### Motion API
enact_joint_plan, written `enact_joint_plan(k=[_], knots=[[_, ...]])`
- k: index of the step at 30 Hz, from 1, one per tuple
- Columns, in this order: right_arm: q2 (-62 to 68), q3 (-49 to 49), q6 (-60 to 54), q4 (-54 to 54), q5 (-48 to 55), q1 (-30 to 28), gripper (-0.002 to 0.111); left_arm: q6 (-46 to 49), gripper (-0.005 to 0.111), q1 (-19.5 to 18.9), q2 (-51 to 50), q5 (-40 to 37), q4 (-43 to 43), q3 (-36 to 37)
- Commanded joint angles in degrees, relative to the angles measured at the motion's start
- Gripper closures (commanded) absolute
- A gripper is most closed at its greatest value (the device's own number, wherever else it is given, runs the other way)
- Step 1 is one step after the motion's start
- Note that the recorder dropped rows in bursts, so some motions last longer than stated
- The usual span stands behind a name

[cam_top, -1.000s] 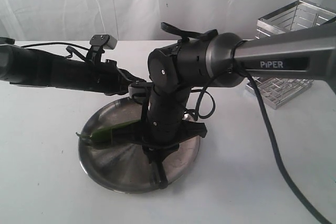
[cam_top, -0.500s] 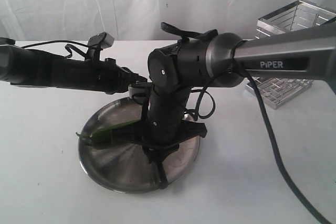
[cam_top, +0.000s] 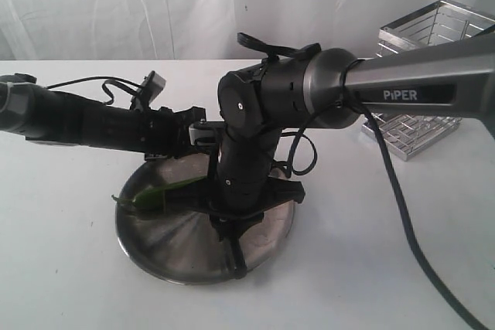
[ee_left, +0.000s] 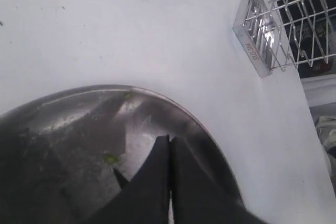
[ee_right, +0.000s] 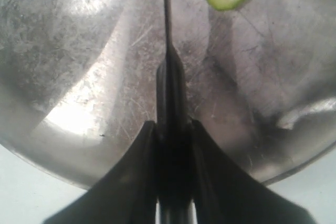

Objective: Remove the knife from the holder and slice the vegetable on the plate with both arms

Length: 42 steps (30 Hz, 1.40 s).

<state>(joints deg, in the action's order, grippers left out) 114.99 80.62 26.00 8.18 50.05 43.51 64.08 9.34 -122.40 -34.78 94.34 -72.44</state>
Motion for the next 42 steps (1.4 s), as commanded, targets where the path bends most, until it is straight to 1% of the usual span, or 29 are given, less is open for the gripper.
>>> enact_joint_plan(k=[1,4,10,16,20,34,38,42], knots=[[-0.2,-0.2,-0.3,-0.1,0.0,0.1,0.108,0.2,0.107,-0.1,-0.3,-0.7,-1.2,-0.2],[-0.2,-0.2,-0.3,-0.1,0.0,0.1,0.108,0.3,0.107,-0.1,-0.3,1.0,-3.5,-0.2],[-0.2,-0.2,-0.3,-0.1,0.0,0.1,0.108,0.4,0.107,-0.1,-0.3,5.6,-11.1,-0.2],[-0.2,-0.2,-0.3,-0.2,0.0,0.1,0.108,0.4,0.107,-0.1,-0.3,7.1,-15.1,-0.2],[-0.2,-0.2,-0.3,-0.2,-0.3,0.1,0.108,0.4,0.107,-0.1,-0.3,8.2,-16.0,-0.2],[1.0,-1.7,-1.3,-0.2,-1.4,0.1,0.108,0.4,0.107,-0.1,-0.3,8.2,-20.3,-0.2],[1.5,-2.1,-3.3,0.3,0.1,0.1,0.108,0.2,0.107,-0.1,-0.3,8.1,-20.4,-0.2],[1.5,-2.1,-3.4,0.3,-0.8,0.1,0.108,0.2,0.107,-0.1,-0.3,7.9,-20.6,-0.2]])
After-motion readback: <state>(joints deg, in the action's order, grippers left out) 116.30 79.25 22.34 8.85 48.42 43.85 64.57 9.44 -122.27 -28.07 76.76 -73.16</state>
